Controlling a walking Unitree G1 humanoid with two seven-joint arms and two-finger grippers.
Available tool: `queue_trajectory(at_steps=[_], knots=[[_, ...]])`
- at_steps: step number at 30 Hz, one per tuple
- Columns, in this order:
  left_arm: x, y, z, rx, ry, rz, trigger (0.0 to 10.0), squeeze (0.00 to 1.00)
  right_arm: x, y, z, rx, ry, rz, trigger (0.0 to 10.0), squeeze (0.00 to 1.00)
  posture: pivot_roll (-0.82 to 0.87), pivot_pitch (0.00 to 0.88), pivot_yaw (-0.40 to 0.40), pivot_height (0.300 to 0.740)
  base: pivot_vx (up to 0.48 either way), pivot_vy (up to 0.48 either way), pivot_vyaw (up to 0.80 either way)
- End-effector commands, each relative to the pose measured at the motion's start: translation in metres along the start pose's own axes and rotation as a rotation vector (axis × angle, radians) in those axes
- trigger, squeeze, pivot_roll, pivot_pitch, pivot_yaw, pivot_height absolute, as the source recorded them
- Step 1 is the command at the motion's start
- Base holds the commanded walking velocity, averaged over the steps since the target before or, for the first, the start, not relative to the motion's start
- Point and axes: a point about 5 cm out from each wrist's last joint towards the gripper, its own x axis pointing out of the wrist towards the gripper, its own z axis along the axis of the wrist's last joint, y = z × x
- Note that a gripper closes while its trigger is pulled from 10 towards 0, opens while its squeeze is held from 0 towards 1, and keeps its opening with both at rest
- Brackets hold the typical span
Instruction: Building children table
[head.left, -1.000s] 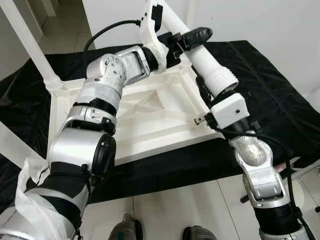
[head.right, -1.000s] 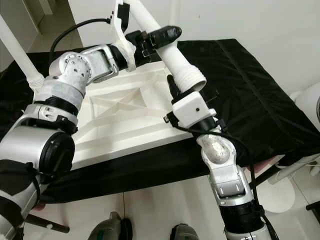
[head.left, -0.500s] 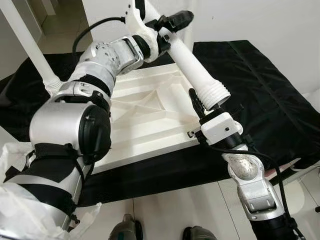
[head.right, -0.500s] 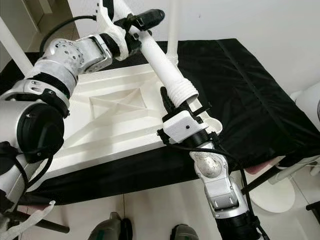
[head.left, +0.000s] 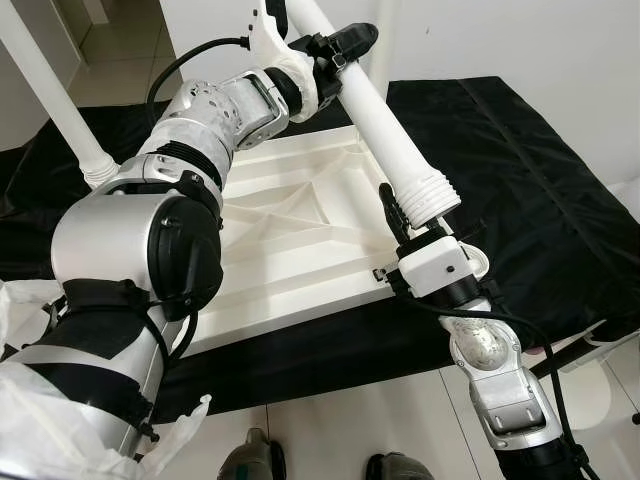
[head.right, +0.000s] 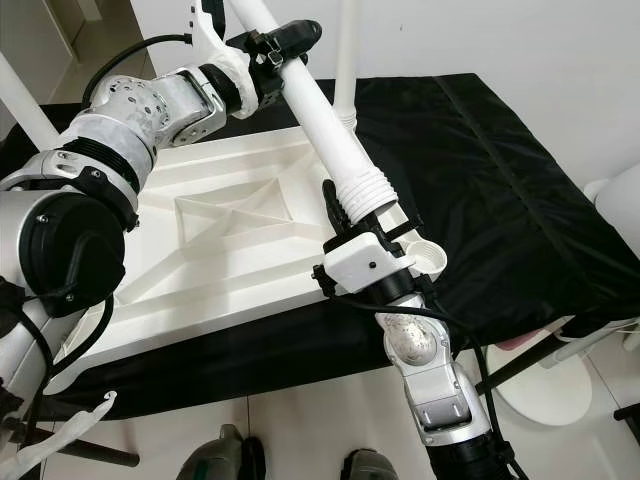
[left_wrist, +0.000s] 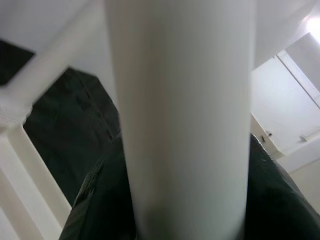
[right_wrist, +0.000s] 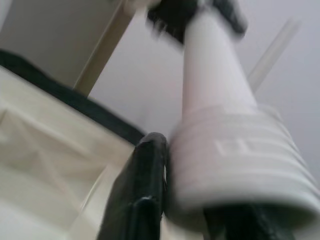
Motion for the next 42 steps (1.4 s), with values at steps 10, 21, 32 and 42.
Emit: queue_trajectory(at_steps=[10,21,32,42], knots=[[-0.001,-0.002,0.012,0.003,-0.04,0.037,10.0,0.0,-0.025,0.013,-0.007,-0.059,0.011,-0.165,10.0,0.42,-0.01,0.029,0.091,0.74,0.0,0.0,0.0],[-0.004,0.001,0.019,0.113,-0.073,0.061,10.0,0.0,-0.042,0.013,-0.01,-0.016,0.078,-0.249,10.0,0.0,-0.01,0.037,0.092,0.74,0.0,0.0,0.0],[-0.004,0.003,0.018,0.391,-0.16,0.054,10.0,0.0,-0.011,-0.028,-0.002,0.224,0.139,-0.479,10.0,0.0,-0.02,0.021,0.084,0.74,0.0,0.0,0.0],[-0.004,0.002,-0.004,0.692,-0.189,-0.012,10.0,0.0,0.004,-0.056,-0.008,0.361,0.212,-0.5,10.0,0.0,-0.02,0.0,0.066,0.74,0.0,0.0,0.0]])
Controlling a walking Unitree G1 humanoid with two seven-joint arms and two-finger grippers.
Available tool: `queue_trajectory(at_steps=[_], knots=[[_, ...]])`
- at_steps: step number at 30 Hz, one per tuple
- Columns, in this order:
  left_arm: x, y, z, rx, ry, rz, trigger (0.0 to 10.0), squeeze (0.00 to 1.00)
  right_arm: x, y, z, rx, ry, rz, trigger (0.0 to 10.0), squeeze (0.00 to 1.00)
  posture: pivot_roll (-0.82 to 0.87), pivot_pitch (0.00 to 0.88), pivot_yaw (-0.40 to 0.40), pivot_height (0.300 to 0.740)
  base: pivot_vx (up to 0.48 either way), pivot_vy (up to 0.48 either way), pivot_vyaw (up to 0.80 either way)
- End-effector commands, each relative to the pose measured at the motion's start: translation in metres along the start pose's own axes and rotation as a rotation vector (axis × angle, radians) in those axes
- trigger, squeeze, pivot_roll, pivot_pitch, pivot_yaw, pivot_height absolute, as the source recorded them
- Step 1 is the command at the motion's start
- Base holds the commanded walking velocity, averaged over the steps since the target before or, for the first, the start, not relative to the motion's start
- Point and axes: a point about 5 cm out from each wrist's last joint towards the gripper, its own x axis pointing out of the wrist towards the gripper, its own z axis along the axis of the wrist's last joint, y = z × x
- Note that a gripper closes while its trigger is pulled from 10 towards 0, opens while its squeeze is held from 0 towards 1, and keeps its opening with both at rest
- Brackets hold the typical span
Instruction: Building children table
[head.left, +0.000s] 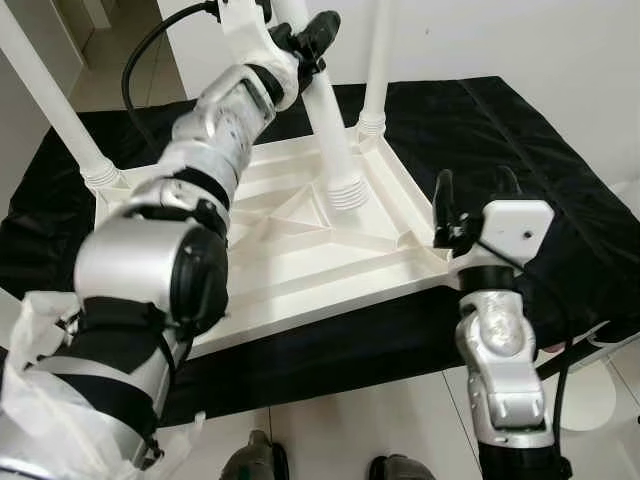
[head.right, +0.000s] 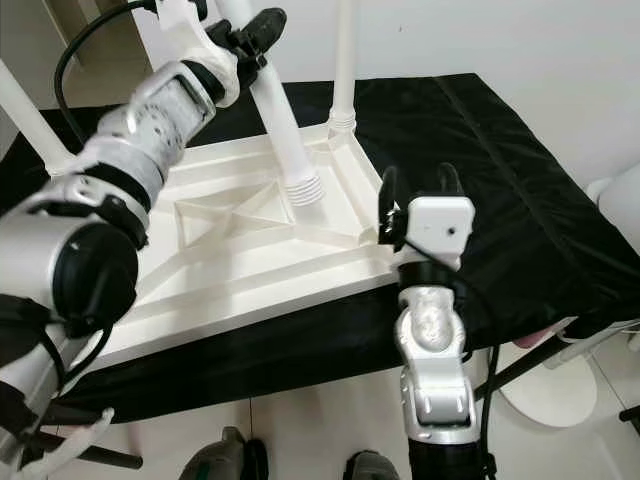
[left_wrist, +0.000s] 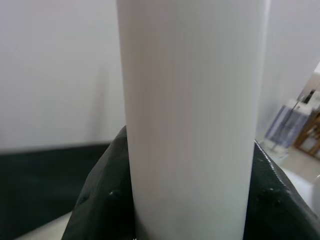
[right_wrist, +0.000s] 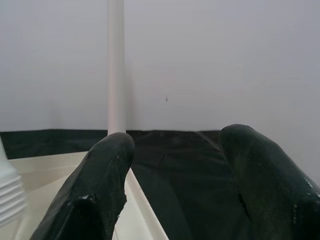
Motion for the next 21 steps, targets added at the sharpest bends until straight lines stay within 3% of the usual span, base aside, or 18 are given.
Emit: queue_trajectory(at_steps=[1,5,10,11,13,18,19,21], knots=[[0.001,-0.009,0.006,0.085,-0.044,-0.095,10.0,0.0,0.002,-0.002,0.002,0.026,0.017,-0.005,10.0,0.0,-0.02,0.0,0.066,0.74,0.0,0.0,0.0],[0.001,-0.011,0.005,0.105,-0.049,-0.107,10.0,0.0,0.002,-0.003,0.0,0.039,0.044,-0.007,10.0,0.0,-0.02,0.0,0.063,0.74,0.0,0.0,0.0],[-0.001,-0.03,-0.001,0.144,-0.104,-0.182,10.0,0.0,0.002,0.005,0.005,0.132,0.058,0.082,10.0,0.0,-0.03,0.0,0.053,0.74,0.0,0.0,0.0],[-0.001,-0.037,-0.004,0.15,-0.11,-0.203,10.0,0.0,0.001,0.008,0.006,0.172,0.062,0.117,10.0,1.0,-0.03,0.0,0.048,0.74,0.0,0.0,0.0],[-0.003,-0.054,-0.01,0.163,-0.122,-0.264,10.0,0.0,0.002,0.011,0.006,0.187,0.08,0.156,10.0,1.0,-0.03,0.0,0.041,0.74,0.0,0.0,0.0],[-0.004,-0.059,-0.011,0.166,-0.129,-0.284,10.0,0.0,0.002,0.011,0.006,0.186,0.091,0.164,10.0,1.0,-0.03,0.0,0.041,0.74,0.0,0.0,0.0],[-0.006,-0.069,-0.013,0.152,-0.143,-0.314,10.0,0.0,0.006,0.01,0.003,0.168,0.11,0.171,10.0,0.0,-0.02,0.0,0.03,0.74,0.0,0.0,0.0],[-0.007,-0.087,-0.016,0.124,-0.159,-0.363,10.0,0.0,0.012,0.01,-0.003,0.116,0.153,0.213,10.0,0.0,-0.02,0.0,0.02,0.74,0.0,0.0,0.0]])
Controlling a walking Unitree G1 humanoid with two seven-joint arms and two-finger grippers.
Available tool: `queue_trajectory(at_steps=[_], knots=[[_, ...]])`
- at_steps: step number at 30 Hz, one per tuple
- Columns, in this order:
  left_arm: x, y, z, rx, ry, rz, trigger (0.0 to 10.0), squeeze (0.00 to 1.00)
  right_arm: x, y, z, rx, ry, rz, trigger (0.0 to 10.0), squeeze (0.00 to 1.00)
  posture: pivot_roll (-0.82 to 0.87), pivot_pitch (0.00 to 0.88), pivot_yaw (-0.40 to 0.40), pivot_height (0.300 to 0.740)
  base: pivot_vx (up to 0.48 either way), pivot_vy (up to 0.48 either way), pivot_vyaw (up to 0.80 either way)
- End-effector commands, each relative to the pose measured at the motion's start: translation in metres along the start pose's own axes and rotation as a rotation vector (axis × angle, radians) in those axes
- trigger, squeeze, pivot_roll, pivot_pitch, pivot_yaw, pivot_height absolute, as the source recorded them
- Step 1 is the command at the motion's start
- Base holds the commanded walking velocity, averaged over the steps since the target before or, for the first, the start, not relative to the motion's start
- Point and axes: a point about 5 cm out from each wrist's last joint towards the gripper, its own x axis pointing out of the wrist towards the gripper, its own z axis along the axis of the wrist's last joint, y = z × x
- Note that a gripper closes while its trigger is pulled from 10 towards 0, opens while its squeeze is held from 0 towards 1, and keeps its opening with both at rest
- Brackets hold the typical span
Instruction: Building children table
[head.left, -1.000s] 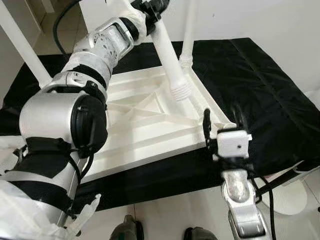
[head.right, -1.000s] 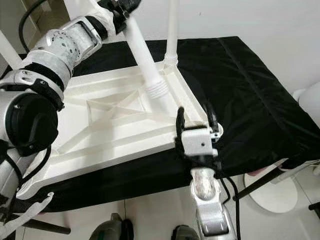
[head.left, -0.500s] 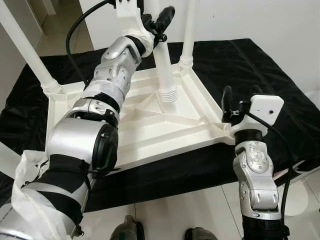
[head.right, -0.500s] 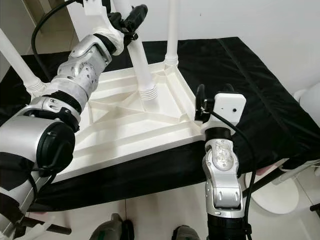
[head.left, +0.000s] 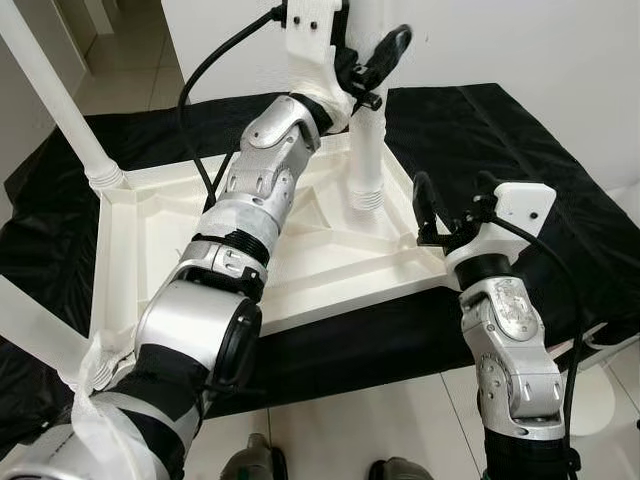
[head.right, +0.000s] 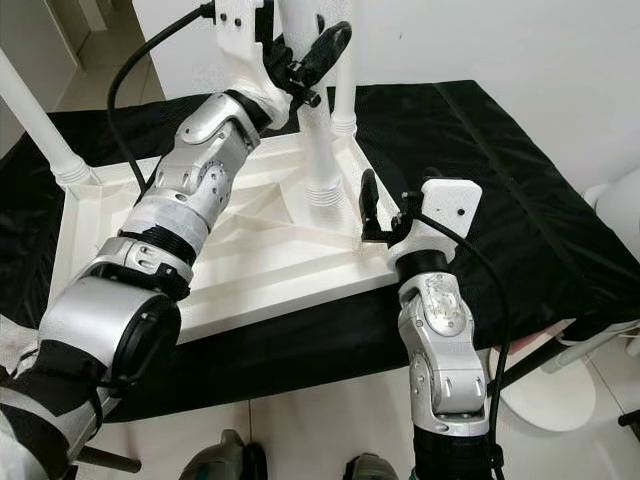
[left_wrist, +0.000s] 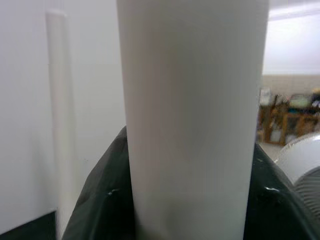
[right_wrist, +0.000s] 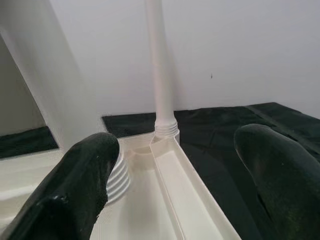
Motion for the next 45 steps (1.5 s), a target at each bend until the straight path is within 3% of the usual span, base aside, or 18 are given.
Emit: queue_trajectory(at_steps=[1,7,11,16,18,25,28,45], knots=[[0.004,-0.012,0.002,-0.003,-0.008,-0.066,10.0,0.0,0.004,0.001,-0.003,-0.01,0.029,0.021,10.0,0.0,-0.02,0.0,0.02,0.74,0.0,0.0,0.0],[0.004,-0.027,0.003,-0.027,-0.029,-0.089,10.0,0.0,0.01,-0.001,-0.008,-0.061,0.081,0.048,10.0,0.0,-0.01,0.0,0.014,0.74,0.0,0.0,0.0],[0.003,-0.049,0.0,-0.047,-0.033,-0.138,10.0,0.0,0.019,-0.002,-0.01,-0.107,0.117,0.093,10.0,0.0,0.0,0.0,0.001,0.74,0.0,0.0,0.0],[0.004,-0.058,0.0,-0.05,-0.033,-0.161,10.0,0.0,0.024,-0.001,-0.012,-0.13,0.137,0.125,10.0,0.0,0.0,0.0,0.0,0.74,0.0,0.0,0.0],[0.006,-0.062,0.002,-0.046,-0.034,-0.169,10.0,0.0,0.027,0.004,-0.014,-0.168,0.158,0.193,10.0,0.0,0.01,0.0,0.001,0.74,0.0,0.0,0.0],[0.01,-0.062,0.003,-0.025,-0.03,-0.173,10.0,0.0,0.026,0.011,-0.012,-0.17,0.153,0.26,10.0,0.0,0.02,0.0,0.002,0.74,0.0,0.0,0.0],[0.01,-0.055,0.002,-0.002,-0.008,-0.162,10.0,0.0,0.015,0.011,-0.01,-0.16,0.15,0.296,10.0,0.0,0.01,0.006,0.012,0.74,0.0,0.0,0.0],[0.006,-0.041,-0.001,0.047,0.028,-0.134,10.0,0.0,-0.003,0.012,-0.009,-0.173,0.168,0.436,10.0,0.0,0.0,0.013,0.006,0.74,0.0,0.0,0.0]])
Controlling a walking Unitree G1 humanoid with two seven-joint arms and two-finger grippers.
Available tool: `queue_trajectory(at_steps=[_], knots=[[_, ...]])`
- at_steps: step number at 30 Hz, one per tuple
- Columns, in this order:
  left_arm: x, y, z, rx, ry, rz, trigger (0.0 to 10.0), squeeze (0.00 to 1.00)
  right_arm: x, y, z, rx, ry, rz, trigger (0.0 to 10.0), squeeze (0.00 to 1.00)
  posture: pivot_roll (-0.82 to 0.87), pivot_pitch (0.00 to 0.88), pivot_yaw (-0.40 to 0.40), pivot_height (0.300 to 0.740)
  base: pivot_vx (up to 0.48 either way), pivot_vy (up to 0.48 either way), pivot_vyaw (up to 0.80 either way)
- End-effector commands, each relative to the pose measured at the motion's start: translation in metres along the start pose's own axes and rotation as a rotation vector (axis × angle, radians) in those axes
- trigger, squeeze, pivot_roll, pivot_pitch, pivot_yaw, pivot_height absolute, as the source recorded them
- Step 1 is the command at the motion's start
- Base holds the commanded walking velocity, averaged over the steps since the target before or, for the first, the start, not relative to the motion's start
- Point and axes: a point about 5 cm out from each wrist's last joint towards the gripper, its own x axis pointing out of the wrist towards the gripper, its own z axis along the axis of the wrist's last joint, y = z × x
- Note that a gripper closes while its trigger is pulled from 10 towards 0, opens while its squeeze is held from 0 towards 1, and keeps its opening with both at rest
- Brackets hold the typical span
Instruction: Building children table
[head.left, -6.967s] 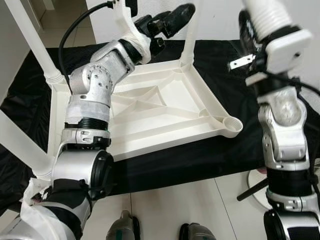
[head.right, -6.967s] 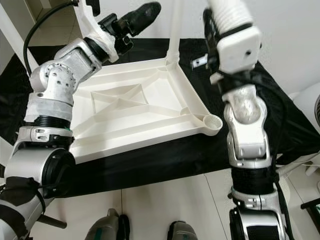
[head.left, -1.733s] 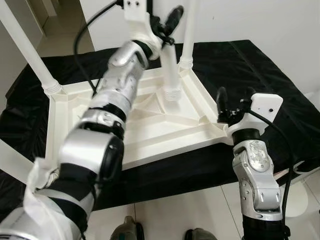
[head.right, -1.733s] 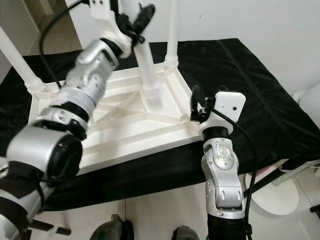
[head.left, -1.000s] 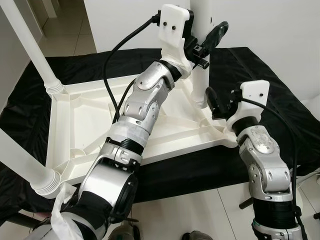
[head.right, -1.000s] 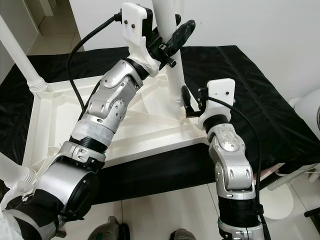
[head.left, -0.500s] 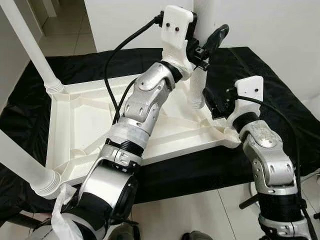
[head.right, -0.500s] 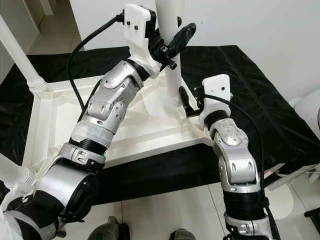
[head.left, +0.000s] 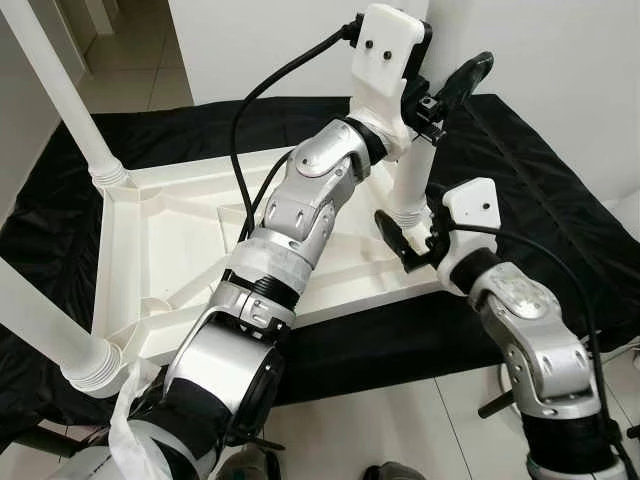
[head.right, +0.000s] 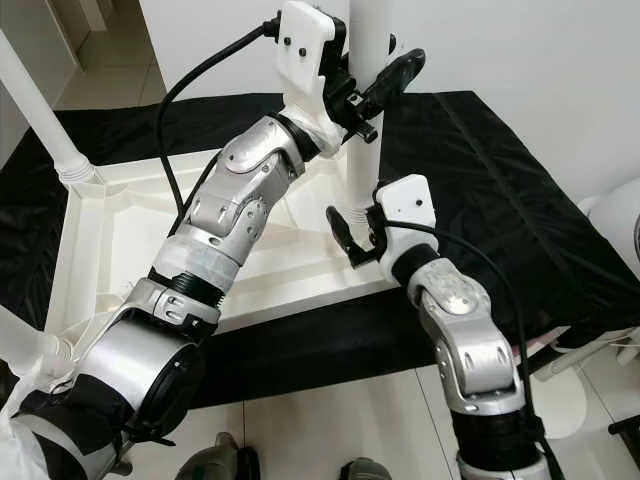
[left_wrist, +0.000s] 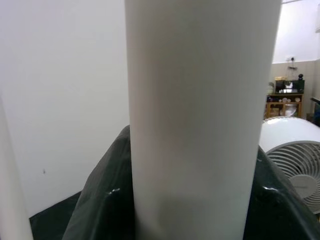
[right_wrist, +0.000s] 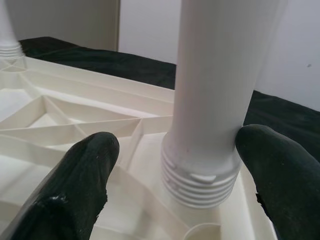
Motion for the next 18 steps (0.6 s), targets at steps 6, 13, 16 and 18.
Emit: queue_trajectory(at_steps=[6,13,16,18], knots=[[0.005,-0.008,0.007,0.02,-0.022,-0.065,10.0,0.0,0.004,-0.002,0.003,-0.026,-0.015,-0.001,10.0,0.0,0.0,0.016,-0.002,0.74,0.0,0.0,0.0],[0.005,-0.018,0.004,-0.004,-0.015,-0.09,10.0,0.0,0.013,-0.014,0.009,-0.055,-0.045,-0.072,10.0,0.0,0.01,0.012,-0.01,0.74,0.0,0.0,0.0],[0.004,-0.019,0.003,-0.009,-0.007,-0.092,10.0,0.0,0.013,-0.018,0.011,-0.062,-0.061,-0.099,10.0,0.0,0.02,0.009,-0.012,0.74,0.0,0.0,0.0],[0.003,-0.019,0.002,-0.011,0.0,-0.093,10.0,0.0,0.013,-0.021,0.011,-0.06,-0.074,-0.124,10.0,0.0,0.02,0.007,-0.016,0.74,0.0,0.0,0.0]])
